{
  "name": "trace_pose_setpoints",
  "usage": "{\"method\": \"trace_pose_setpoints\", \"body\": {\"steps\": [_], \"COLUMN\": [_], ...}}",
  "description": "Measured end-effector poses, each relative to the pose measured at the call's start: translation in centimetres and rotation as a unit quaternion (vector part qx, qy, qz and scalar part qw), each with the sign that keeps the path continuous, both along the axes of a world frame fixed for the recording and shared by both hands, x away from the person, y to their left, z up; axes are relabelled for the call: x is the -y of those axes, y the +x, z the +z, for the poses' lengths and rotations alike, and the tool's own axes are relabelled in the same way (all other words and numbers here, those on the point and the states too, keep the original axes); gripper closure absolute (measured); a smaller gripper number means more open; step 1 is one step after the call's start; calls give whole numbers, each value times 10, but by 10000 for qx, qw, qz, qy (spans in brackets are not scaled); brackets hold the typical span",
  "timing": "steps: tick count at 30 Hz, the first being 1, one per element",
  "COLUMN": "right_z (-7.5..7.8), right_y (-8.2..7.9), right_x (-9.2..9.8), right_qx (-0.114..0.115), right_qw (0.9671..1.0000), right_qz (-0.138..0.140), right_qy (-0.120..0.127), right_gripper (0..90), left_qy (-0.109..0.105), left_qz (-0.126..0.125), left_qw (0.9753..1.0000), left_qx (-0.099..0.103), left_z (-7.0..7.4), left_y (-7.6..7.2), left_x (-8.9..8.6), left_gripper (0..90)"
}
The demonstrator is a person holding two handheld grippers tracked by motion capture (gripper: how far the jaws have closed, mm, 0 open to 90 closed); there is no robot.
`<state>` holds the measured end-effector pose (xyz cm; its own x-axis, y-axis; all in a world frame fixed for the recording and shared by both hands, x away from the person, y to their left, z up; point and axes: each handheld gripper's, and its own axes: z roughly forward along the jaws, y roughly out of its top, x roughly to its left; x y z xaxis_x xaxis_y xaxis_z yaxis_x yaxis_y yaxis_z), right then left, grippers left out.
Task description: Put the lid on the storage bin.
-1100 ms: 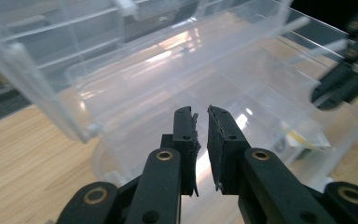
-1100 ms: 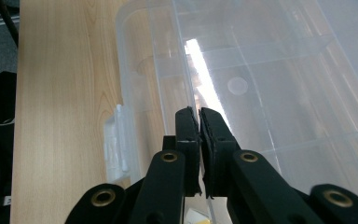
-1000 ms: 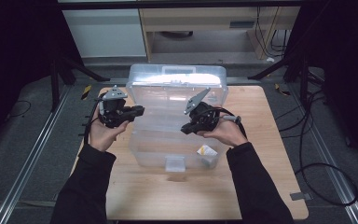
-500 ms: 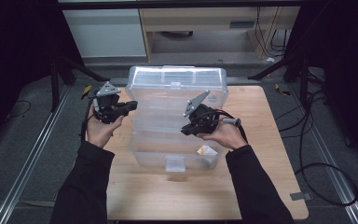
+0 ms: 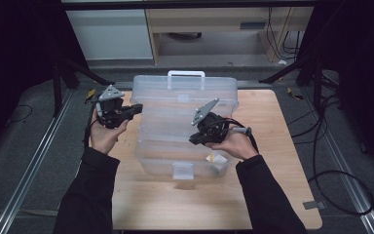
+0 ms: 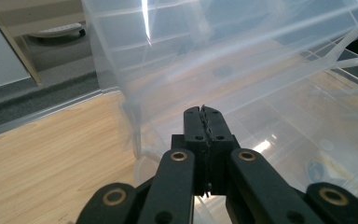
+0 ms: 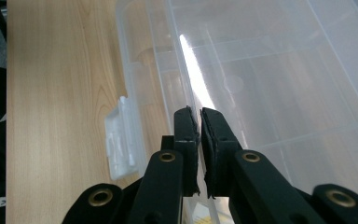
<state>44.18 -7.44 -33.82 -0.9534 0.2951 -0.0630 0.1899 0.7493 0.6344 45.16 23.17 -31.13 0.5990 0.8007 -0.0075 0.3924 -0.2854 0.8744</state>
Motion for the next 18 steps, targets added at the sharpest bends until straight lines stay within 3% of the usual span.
{"method": "trace_pose_setpoints", "body": {"steps": [4,11,14,18], "right_z": [-3,-5,-1,8], "right_y": [-3,-9,-11,-16], "right_x": [-1,-1,3,16], "right_qx": [19,123,170,395], "right_qw": [10000,9998,9993,9961], "right_qz": [47,-140,-199,-537], "right_qy": [-52,34,255,573], "right_gripper": [852,820,808,802], "left_qy": [5,46,67,124], "left_qz": [-38,-68,-100,-139], "left_qw": [10000,10000,9999,9998], "left_qx": [-11,0,-7,-2], "left_z": [-2,-5,-7,-9], "left_y": [-2,-6,-9,-12], "left_x": [0,-2,-2,-3], "left_gripper": [894,895,895,895]}}
